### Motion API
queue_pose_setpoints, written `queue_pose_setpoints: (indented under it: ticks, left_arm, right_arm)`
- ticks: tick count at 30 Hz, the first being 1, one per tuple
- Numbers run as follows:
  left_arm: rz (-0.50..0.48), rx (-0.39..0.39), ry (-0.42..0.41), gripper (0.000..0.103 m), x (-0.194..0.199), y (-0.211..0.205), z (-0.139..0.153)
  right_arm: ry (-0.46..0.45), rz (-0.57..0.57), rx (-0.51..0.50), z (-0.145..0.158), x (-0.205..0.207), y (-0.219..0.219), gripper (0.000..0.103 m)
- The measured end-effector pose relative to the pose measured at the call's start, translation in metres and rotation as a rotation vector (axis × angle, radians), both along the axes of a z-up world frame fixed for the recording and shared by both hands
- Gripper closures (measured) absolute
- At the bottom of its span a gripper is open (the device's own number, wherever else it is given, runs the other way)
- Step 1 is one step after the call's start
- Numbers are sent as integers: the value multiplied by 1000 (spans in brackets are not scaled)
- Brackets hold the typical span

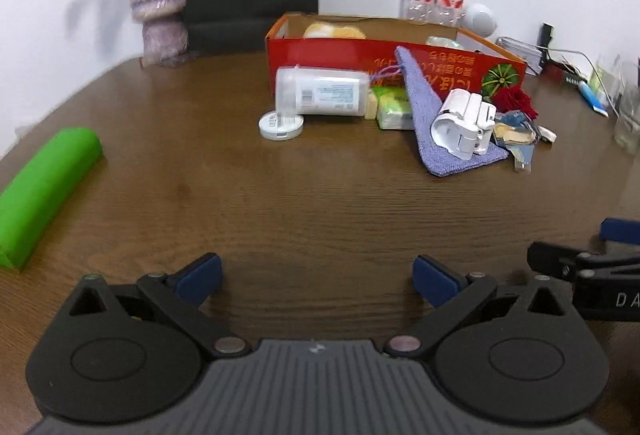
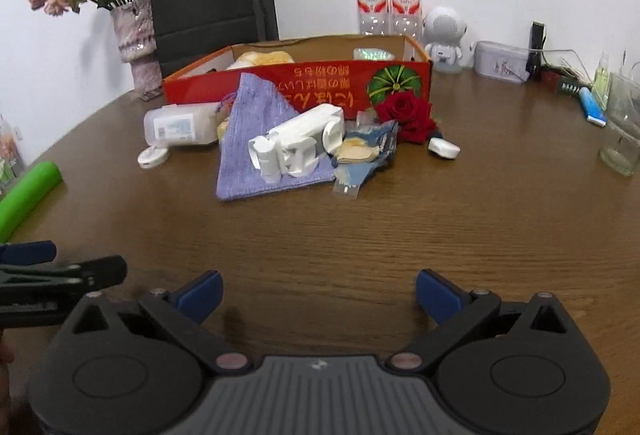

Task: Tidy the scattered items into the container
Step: 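Withdraw both tools from the box back toward the table items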

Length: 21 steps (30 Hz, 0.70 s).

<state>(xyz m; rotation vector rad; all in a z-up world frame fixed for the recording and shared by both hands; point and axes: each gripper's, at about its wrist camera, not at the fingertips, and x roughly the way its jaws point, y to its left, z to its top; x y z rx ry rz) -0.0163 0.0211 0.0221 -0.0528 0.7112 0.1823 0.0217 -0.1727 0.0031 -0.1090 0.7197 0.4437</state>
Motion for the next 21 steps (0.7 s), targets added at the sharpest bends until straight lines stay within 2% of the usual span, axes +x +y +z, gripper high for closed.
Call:
queue_pose_setpoints:
  ticks: [2, 21]
  left_arm:
    - [-2, 1, -5, 0, -2, 0, -1]
    - [8, 5, -6, 0, -2, -4, -3]
  right_arm:
    - [-18, 1, -43, -2, -5, 5, 0]
    - [-22, 6, -43, -4, -2, 6, 0]
